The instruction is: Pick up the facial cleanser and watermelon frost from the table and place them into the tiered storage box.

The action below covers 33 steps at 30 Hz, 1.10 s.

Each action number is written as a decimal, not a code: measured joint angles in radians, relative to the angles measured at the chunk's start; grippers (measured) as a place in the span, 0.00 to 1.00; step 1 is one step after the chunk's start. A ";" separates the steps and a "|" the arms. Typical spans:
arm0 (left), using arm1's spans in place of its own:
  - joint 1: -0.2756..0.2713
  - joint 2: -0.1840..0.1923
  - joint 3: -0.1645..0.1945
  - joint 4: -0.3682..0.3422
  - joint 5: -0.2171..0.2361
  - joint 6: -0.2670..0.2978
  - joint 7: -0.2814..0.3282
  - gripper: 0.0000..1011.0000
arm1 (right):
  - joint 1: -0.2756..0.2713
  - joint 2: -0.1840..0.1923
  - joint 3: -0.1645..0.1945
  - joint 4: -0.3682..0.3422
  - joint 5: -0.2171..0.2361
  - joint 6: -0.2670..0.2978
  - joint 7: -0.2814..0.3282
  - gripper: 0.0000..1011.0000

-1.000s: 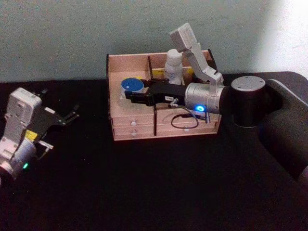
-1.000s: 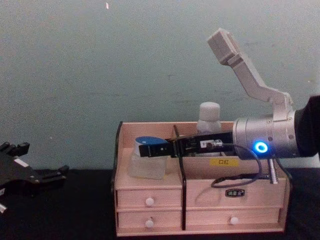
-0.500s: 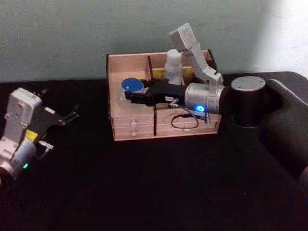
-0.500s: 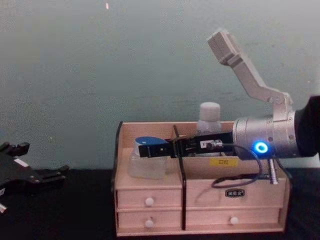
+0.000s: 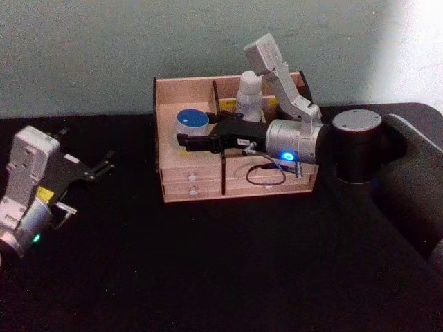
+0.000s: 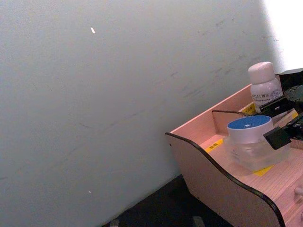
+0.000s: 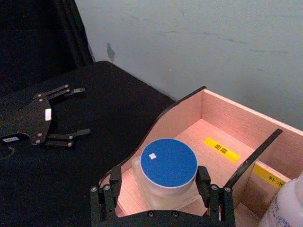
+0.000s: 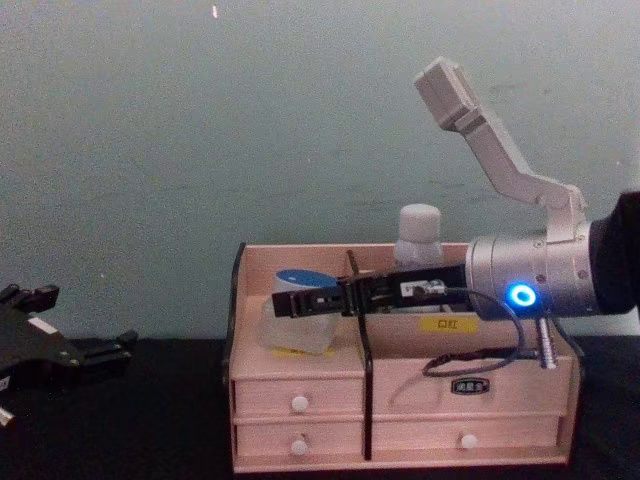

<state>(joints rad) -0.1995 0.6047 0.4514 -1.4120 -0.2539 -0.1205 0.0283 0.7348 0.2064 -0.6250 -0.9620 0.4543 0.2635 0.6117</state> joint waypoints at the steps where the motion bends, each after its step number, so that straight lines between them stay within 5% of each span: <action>1: 0.000 0.000 0.000 0.000 0.000 0.000 0.000 0.99 | 0.000 0.000 0.000 0.000 0.000 0.000 0.000 0.99; 15: 0.000 0.000 0.000 0.000 0.000 0.000 0.000 0.99 | 0.000 0.000 0.000 -0.001 -0.001 0.000 0.000 0.99; 33: 0.000 0.000 0.000 0.000 0.000 0.000 0.000 0.99 | -0.050 0.044 0.022 -0.130 0.028 -0.018 -0.010 0.99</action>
<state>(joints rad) -0.1995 0.6047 0.4514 -1.4120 -0.2539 -0.1205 0.0282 0.6848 0.2507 -0.6031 -1.0920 0.4827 0.2455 0.6016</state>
